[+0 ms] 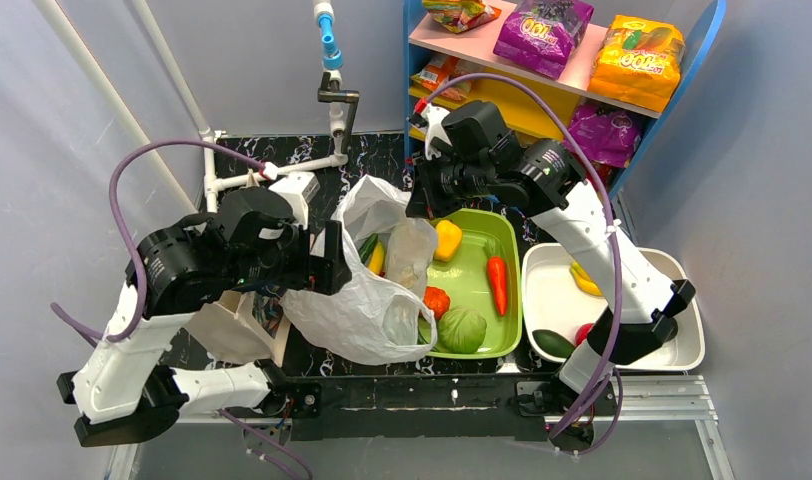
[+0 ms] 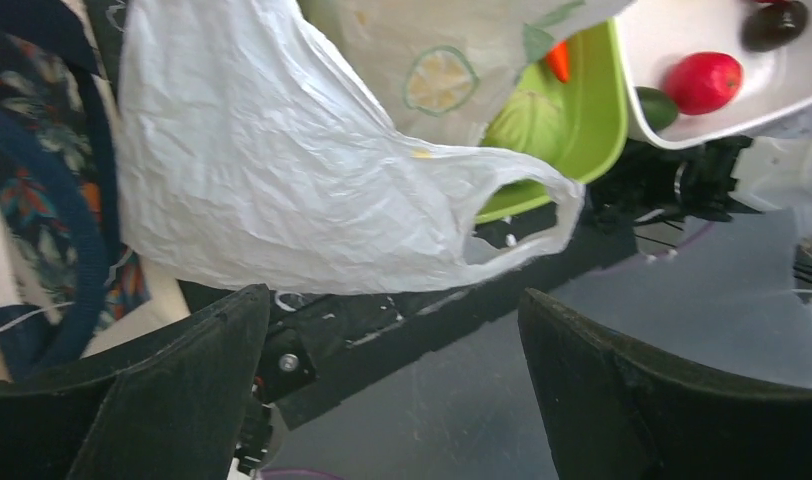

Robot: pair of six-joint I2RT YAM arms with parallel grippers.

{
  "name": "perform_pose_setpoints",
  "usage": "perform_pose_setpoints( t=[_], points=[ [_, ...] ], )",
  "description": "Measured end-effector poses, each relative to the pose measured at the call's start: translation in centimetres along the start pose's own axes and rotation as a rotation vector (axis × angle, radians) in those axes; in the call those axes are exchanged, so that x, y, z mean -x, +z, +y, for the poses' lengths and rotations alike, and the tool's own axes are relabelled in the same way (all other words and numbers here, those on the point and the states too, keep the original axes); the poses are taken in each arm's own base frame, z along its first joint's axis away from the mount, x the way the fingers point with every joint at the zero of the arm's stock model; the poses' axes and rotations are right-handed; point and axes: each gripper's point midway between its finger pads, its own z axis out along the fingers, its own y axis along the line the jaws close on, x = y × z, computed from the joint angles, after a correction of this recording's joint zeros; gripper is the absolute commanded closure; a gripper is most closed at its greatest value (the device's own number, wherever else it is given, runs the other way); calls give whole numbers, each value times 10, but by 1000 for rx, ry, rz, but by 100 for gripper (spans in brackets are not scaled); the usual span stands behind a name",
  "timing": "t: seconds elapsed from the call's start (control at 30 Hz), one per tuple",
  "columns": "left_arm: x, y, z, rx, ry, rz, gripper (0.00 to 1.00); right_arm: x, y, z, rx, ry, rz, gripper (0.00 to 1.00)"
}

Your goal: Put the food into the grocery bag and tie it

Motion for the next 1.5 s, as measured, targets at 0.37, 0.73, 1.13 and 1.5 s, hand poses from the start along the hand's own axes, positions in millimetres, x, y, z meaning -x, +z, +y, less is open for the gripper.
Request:
perform_pose_setpoints(
  t=[0.37,0.73,1.13,1.5],
  points=[
    [-34,42,-63,-149,-35,122,11,-9,0,-8,-61,75,42,99],
    [-63,64,-109,-117,-132,145,11,-25,1,-16,-111,154,96,99],
    [-106,124,-167,82,-247,158,18,-39,-11,-39,-187,233,138,99],
    [-113,131,-163,184,-414,57,33,-47,-15,-44,-171,252,175,99]
  ],
)
